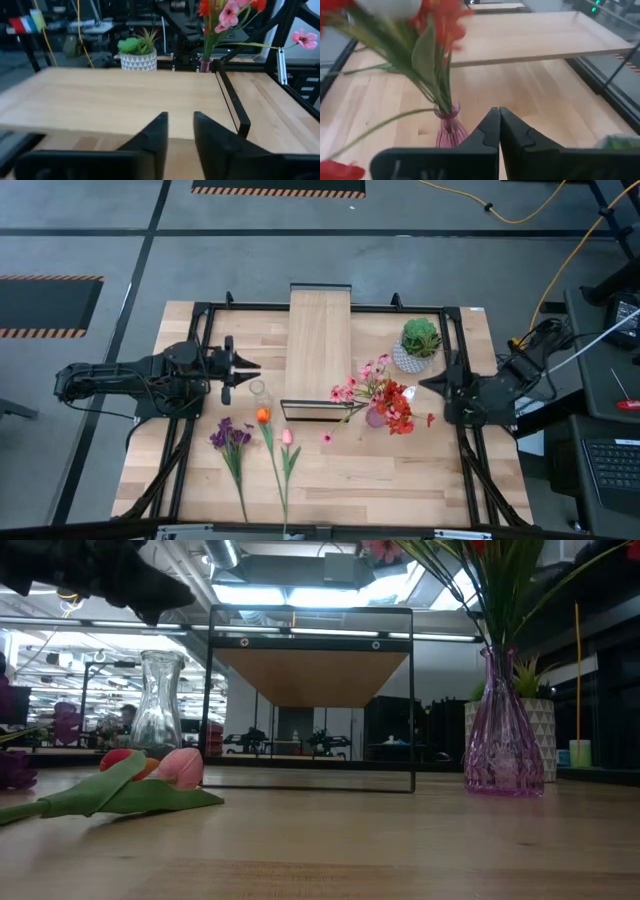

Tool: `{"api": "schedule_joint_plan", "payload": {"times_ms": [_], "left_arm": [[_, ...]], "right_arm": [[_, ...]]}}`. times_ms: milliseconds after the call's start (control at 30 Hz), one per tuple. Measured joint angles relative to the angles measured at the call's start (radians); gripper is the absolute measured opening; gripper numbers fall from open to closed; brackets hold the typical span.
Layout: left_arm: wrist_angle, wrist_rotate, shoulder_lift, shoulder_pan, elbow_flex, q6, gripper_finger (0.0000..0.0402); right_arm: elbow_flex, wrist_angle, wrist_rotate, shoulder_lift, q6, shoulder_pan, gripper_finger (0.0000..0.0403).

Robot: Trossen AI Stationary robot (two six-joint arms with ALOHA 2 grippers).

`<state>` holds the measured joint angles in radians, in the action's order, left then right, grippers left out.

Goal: Pick and place flowers into a vace then onto a shelf
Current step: Put the purple flowers into the transparent vase

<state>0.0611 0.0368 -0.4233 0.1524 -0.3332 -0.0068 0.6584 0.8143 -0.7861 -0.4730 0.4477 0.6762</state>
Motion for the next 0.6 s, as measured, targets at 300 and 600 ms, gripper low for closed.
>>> {"api": "schedule_joint_plan", "payload": {"times_ms": [300, 600], "left_arm": [[-0.066, -0.011, 0.0, 0.0, 0.0, 0.054, 0.0207], [-0.108, -0.039, -0.045, -0.024, 0.0, -0.04, 0.0237]], "right_arm": [[-0.207, -0.187, -0.033, 0.001, 0.016, 0.001, 0.0003], [-0.411, -0.575, -0.026, 0.051, -0.159, 0.001, 0.0002]]}}
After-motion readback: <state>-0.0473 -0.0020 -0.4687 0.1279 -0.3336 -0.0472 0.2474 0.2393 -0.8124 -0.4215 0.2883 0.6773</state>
